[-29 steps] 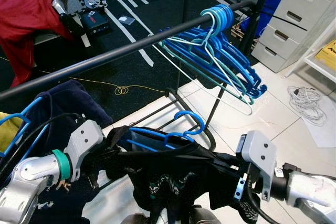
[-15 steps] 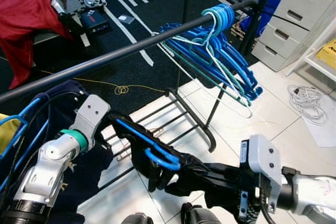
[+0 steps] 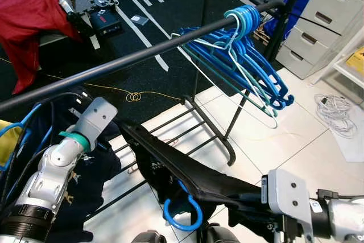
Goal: Hang hanger
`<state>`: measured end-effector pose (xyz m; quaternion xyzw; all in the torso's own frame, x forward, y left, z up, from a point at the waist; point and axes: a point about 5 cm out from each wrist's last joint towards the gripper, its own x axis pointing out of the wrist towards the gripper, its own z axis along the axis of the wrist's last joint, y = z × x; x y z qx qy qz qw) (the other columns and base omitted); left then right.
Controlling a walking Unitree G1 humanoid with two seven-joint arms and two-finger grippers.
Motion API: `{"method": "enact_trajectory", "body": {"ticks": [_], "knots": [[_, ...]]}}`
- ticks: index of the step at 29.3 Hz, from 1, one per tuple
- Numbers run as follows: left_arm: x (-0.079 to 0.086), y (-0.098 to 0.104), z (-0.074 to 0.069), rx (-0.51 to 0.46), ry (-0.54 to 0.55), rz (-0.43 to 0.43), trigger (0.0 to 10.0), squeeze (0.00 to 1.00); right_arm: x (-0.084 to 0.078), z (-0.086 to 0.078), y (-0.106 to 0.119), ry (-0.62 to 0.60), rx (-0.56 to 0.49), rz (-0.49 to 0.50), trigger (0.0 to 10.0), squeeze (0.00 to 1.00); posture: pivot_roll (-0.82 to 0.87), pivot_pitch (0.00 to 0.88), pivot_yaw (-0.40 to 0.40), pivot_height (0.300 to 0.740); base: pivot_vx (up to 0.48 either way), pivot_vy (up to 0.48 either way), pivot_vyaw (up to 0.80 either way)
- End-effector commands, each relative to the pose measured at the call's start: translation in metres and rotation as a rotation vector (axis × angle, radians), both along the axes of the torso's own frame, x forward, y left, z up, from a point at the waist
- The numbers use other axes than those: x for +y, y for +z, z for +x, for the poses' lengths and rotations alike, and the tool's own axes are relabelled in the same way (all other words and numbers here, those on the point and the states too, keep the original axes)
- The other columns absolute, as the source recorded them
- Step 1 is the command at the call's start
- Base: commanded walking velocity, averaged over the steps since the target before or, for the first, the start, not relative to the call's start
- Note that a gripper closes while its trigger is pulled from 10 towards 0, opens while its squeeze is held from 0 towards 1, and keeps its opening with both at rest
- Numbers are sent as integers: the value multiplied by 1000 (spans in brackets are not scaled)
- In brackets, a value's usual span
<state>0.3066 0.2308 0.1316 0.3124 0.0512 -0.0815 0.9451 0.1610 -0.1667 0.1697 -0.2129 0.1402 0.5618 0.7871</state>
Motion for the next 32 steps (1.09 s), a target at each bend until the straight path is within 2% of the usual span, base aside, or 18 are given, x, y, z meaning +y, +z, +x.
{"method": "enact_trajectory", "body": {"ticks": [1, 6, 9, 14, 15, 16, 17, 19, 20, 21, 22, 24, 25, 26, 27, 29, 31, 32], "knots": [[47, -1, -6, 16, 221, 105, 0, 0, -3, 4, 8, -23, -3, 34, 0, 0, -112, 74, 83, 740, 0, 0, 0], [39, -9, -9, 61, 159, 123, 0, 0, -3, 13, 20, -60, -80, 86, 0, 0, -112, 74, 86, 740, 0, 0, 0], [12, -31, -21, 178, -43, 123, 0, 0, 0, 26, 54, -90, -223, 228, 0, 0, -110, 75, 88, 740, 0, 0, 0], [0, -38, -27, 226, -131, 85, 0, 0, 3, 28, 68, -85, -262, 316, 0, 0, -111, 76, 87, 740, 0, 0, 0], [-18, -36, -34, 258, -236, -34, 0, 0, 5, 32, 85, -84, -298, 437, 0, 0, -108, 76, 85, 740, 0, 0, 0], [-18, -36, -34, 258, -236, -34, 0, 0, 5, 32, 85, -84, -298, 437, 0, 0, -108, 76, 85, 740, 0, 0, 0], [-29, -32, -38, 273, -310, -136, 0, 0, 6, 33, 95, -85, -315, 525, 0, 0, -105, 77, 86, 740, 0, 0, 0], [-29, -32, -38, 273, -310, -136, 0, 0, 6, 33, 95, -85, -315, 525, 0, 0, -105, 77, 86, 740, 0, 0, 0], [-39, -23, -43, 278, -388, -252, 39, 0, 5, 36, 102, -96, -323, 608, 0, 0, -104, 77, 86, 740, 0, 0, 0], [-39, -23, -43, 278, -388, -252, 39, 0, 5, 36, 102, -96, -323, 608, 0, 0, -104, 77, 86, 740, 0, 0, 0], [-46, -13, -47, 280, -456, -354, 588, 0, 5, 39, 104, -109, -326, 648, 0, 0, -102, 79, 87, 740, 0, 0, 0], [-46, -13, -47, 280, -456, -354, 588, 0, 5, 39, 104, -109, -326, 648, 0, 0, -102, 79, 87, 740, 0, 0, 0], [-51, -2, -50, 284, -512, -467, 1843, 0, 6, 41, 101, -123, -308, 675, 0, 0, -101, 79, 86, 740, 0, 0, 0], [-51, -2, -50, 284, -512, -467, 1843, 0, 6, 41, 101, -123, -308, 675, 0, 0, -101, 79, 86, 740, 0, 0, 0], [-56, 11, -52, 273, -571, -582, 1882, 0, 9, 41, 95, -125, -277, 688, 0, 0, -99, 81, 86, 740, 0, 0, 0], [-56, 11, -52, 273, -571, -582, 1882, 0, 9, 41, 95, -125, -277, 688, 0, 0, -99, 81, 86, 740, 0, 0, 0], [-58, 20, -55, 265, -617, -655, 2941, 0, 12, 41, 90, -119, -246, 688, 0, 0, -101, 81, 86, 740, 0, 0, 0], [-57, 29, -53, 229, -619, -703, 10000, 0, 16, 39, 85, -105, -210, 682, 0, 0, -100, 83, 84, 740, 0, 0, 0]]}}
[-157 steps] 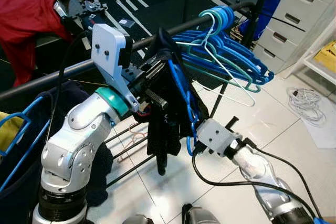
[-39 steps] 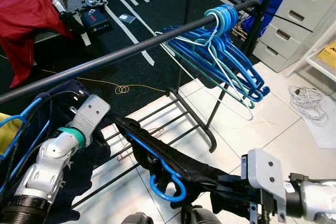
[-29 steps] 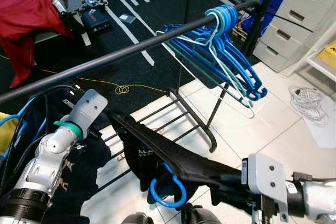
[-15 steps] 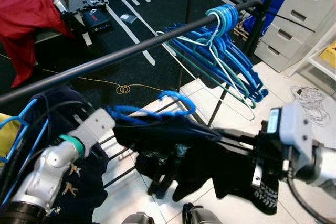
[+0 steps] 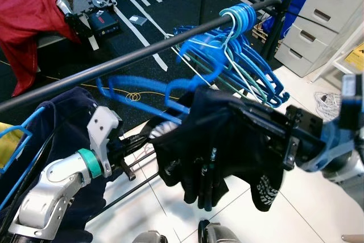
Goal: Hang hanger
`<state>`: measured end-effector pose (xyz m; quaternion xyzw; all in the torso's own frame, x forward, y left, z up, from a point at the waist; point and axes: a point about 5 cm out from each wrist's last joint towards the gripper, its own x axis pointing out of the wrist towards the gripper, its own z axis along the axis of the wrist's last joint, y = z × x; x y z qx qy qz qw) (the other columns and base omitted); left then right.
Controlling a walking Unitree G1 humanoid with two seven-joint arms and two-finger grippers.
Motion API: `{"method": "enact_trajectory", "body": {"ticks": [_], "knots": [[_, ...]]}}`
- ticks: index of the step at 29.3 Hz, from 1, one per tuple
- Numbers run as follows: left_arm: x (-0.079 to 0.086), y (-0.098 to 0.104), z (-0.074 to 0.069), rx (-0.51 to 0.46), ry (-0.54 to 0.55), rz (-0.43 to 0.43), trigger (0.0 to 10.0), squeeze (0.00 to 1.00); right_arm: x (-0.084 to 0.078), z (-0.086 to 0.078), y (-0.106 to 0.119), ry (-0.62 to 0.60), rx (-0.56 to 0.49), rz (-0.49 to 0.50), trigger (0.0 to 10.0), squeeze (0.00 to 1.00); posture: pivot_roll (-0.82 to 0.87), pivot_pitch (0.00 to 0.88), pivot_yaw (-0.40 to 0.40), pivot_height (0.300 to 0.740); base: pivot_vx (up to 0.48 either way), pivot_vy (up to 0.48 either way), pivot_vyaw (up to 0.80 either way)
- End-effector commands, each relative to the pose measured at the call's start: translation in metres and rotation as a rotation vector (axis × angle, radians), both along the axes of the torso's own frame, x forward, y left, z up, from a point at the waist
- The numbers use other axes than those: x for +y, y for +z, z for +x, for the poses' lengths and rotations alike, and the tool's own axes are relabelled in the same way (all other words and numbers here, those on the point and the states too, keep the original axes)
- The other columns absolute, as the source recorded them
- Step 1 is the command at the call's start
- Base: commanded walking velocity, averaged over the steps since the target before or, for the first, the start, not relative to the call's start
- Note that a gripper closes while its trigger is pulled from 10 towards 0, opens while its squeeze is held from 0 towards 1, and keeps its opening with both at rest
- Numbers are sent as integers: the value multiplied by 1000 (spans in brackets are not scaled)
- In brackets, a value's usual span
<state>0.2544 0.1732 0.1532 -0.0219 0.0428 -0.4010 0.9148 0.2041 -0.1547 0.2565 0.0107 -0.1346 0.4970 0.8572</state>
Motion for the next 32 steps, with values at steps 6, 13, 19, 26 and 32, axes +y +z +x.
{"method": "enact_trajectory", "body": {"ticks": [6, 13, 19, 26, 32], "knots": [[9, 20, -8, -50, -79, -49, 10000, 1000, 4, -13, -31, 94, 159, -172, 0, 0, -98, 86, 74, 740, 0, 0, 0], [6, 4, -19, -7, -118, 93, 10000, 0, -3, -12, -63, 61, 257, -282, 0, 0, -97, 86, 76, 740, 0, 0, 0], [-4, -6, -5, -48, 4, 175, 10000, 0, 1, 7, -83, -86, 258, -269, 10000, 0, -96, 85, 74, 740, 0, 0, 0], [-5, -13, 9, -58, 163, 185, 10000, 0, -6, 42, -107, -413, 228, -185, 10000, 0, -91, 81, 75, 740, 0, 0, 0], [-5, -37, 21, -90, 367, 292, 10000, 0, -19, 72, -163, -812, 346, -117, 10000, 0, -80, 76, 67, 740, 0, 0, 0]]}}
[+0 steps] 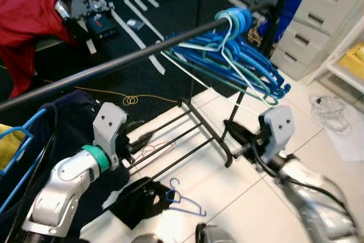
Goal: Hang hanger
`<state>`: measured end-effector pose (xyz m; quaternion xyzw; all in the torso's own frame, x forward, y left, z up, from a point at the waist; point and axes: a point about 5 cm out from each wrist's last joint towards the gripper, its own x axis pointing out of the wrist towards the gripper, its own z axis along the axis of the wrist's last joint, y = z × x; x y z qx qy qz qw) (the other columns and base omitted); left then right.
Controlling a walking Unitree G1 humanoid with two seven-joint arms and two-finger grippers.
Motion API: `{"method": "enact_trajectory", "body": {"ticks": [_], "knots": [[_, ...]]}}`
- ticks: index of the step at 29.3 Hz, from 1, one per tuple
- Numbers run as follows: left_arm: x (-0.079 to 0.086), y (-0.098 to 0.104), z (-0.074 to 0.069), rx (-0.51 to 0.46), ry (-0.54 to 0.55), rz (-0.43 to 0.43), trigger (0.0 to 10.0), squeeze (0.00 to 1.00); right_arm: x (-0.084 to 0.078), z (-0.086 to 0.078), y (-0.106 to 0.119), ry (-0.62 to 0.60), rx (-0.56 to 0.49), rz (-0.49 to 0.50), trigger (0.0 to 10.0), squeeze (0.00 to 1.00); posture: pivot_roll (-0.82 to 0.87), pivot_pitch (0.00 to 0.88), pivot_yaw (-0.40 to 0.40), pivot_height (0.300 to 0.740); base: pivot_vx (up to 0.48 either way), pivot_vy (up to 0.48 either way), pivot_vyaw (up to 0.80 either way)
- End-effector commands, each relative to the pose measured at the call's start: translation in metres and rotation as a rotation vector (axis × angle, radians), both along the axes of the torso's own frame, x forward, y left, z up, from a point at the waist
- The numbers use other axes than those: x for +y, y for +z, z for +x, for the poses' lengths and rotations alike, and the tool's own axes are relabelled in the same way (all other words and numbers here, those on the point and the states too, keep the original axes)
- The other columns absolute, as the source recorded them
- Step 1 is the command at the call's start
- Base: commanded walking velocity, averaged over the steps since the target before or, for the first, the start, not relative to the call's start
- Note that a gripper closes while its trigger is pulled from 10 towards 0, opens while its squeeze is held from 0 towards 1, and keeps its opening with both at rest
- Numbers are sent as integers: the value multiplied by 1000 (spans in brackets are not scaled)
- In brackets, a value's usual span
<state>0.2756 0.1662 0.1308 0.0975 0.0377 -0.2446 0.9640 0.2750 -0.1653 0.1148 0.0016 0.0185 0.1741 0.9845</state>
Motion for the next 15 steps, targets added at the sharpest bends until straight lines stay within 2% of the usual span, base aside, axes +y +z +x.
{"method": "enact_trajectory", "body": {"ticks": [1, 2, 3, 4, 6, 7, 8, 9, 10, 12, 13, 14, 15], "knots": [[2, -14, 0, 16, 54, 55, 10000, 0, -9, 2, -21, -113, 51, -32, 10000, 0, -80, 76, 67, 740, 0, 0, 0], [2, -25, 1, 16, 94, 86, 10000, 0, -11, 3, -41, -178, 92, -90, 10000, 0, -78, 73, 61, 740, 0, 0, 0], [2, -25, 1, 16, 94, 86, 10000, 0, -11, 3, -41, -178, 92, -90, 10000, 0, -78, 73, 61, 740, 0, 0, 0], [2, -38, 1, 28, 142, 111, 10000, 0, -14, 3, -60, -244, 129, -191, 10000, 0, -80, 70, 56, 740, 0, 0, 0], [2, -38, 1, 28, 142, 111, 10000, 0, -14, 3, -60, -244, 129, -191, 10000, 0, -80, 70, 56, 740, 0, 0, 0], [3, -50, 0, 48, 187, 135, 10000, 0, -21, 1, -72, -333, 130, -338, 10000, 0, -87, 69, 51, 740, 0, 0, 0], [3, -58, 0, 69, 223, 133, 10000, 0, -28, -1, -74, -404, 91, -472, 10000, 0, -89, 67, 46, 740, 0, 0, 0], [3, -58, 0, 69, 223, 133, 10000, 0, -28, -1, -74, -404, 91, -472, 10000, 0, -89, 67, 46, 740, 0, 0, 0], [3, -62, -1, 79, 249, 129, 10000, 0, -31, -1, -68, -470, -6, -617, 10000, 0, -92, 66, 47, 740, 0, 0, 0], [3, -62, -1, 79, 249, 129, 10000, 0, -31, -1, -68, -470, -6, -617, 10000, 0, -92, 66, 47, 740, 0, 0, 0], [1, -64, -2, 83, 256, 124, 10000, 0, -30, 0, -58, -496, -126, -754, 10000, 0, -96, 66, 53, 740, 0, 0, 0], [0, -64, -2, 83, 255, 126, 10000, 0, -19, 3, -47, -473, -290, -914, 10000, 0, -102, 61, 63, 740, 0, 0, 0], [0, -65, -2, 81, 251, 132, 10000, 0, -11, 4, -40, -451, -417, -1017, 10000, 0, -106, 60, 67, 740, 0, 0, 0]]}}
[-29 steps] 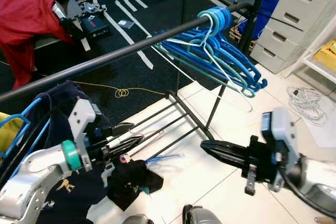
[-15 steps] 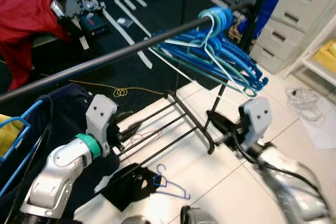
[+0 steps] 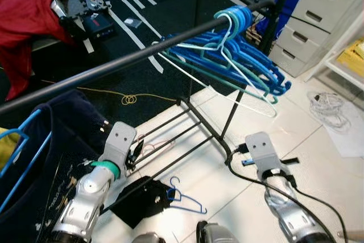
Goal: Hang hanger
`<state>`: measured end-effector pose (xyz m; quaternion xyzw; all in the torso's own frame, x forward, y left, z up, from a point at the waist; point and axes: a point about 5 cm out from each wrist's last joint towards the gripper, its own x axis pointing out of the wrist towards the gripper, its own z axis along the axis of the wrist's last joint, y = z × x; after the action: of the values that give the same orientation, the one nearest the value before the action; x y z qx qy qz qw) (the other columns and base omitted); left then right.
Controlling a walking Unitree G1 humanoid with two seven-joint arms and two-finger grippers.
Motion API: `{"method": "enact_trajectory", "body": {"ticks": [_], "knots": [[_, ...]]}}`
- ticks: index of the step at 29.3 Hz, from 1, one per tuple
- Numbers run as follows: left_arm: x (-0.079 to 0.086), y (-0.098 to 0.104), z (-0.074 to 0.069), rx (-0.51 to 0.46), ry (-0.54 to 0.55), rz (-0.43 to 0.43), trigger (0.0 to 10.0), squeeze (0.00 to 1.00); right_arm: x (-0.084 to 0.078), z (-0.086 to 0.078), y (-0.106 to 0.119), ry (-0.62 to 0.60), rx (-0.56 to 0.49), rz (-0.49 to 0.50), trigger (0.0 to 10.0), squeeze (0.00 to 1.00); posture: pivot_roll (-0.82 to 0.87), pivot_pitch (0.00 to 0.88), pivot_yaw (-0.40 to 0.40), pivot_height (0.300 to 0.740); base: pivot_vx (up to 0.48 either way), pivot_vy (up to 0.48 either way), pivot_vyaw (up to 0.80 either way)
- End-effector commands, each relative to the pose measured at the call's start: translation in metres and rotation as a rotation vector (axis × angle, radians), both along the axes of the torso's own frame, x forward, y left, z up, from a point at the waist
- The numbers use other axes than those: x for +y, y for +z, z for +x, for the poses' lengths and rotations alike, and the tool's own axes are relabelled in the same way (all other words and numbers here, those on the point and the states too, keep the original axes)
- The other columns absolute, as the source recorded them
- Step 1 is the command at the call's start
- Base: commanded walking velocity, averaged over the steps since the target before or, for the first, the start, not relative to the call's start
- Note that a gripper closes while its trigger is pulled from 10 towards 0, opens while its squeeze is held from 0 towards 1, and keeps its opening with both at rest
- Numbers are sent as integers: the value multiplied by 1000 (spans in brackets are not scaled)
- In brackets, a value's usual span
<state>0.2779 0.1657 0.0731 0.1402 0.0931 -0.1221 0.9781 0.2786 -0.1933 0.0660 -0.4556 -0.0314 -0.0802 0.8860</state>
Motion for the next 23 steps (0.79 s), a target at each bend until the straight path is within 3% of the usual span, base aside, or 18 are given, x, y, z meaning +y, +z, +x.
{"method": "enact_trajectory", "body": {"ticks": [1, 6, 9, 11, 15, 16, 17, 18, 19, 20, 21, 22, 23], "knots": [[0, -8, -4, 21, -5, 18, 10000, 0, 23, 0, 12, 97, -153, -217, 10000, 0, -106, 60, 67, 740, 0, 0, 0], [0, -12, 0, -1, -12, 41, 10000, 0, 34, 3, 9, 172, -259, -335, 10000, 0, -112, 50, 90, 740, 0, 0, 0], [-1, -12, 2, -12, -12, 48, 10000, 0, 39, 3, 14, 218, -284, -260, 10000, 0, -115, 48, 95, 740, 0, 0, 0], [0, -12, 5, -17, -12, 55, 10000, 0, 44, 3, 36, 244, -394, -291, 10000, 0, -122, 46, 102, 740, 0, 0, 0], [0, -12, 6, -19, -15, 58, 10000, 0, 46, 4, 44, 250, -435, -301, 10000, 0, -122, 46, 102, 740, 0, 0, 0], [-1, -10, 7, -24, -18, 58, 10000, 0, 51, 14, 72, 284, -303, 299, 10000, 0, -116, 47, 110, 740, 0, 0, 0], [-1, -10, 7, -24, -18, 58, 10000, 0, 51, 14, 72, 284, -303, 299, 10000, 0, -116, 47, 110, 740, 0, 0, 0], [-1, -10, 8, -26, -20, 58, 10000, 0, 52, 16, 89, 342, -303, 554, 10000, 0, -117, 47, 112, 740, 0, 0, 0], [-1, -10, 8, -26, -20, 58, 10000, 0, 52, 16, 89, 342, -303, 554, 10000, 0, -117, 47, 112, 740, 0, 0, 0], [-1, -9, 8, -28, -22, 58, 10000, 0, 54, 16, 109, 424, -313, 783, 10000, 0, -119, 47, 114, 740, 0, 0, 0], [-1, -9, 8, -28, -22, 58, 10000, 0, 54, 16, 109, 424, -313, 783, 10000, 0, -119, 47, 114, 740, 0, 0, 0], [-1, -9, 9, -31, -24, 59, 10000, 0, 56, 15, 126, 504, -326, 917, 10000, 0, -118, 47, 114, 740, 0, 0, 0], [-1, -9, 9, -31, -24, 59, 10000, 0, 56, 15, 126, 504, -326, 917, 10000, 0, -118, 47, 114, 740, 0, 0, 0]]}}
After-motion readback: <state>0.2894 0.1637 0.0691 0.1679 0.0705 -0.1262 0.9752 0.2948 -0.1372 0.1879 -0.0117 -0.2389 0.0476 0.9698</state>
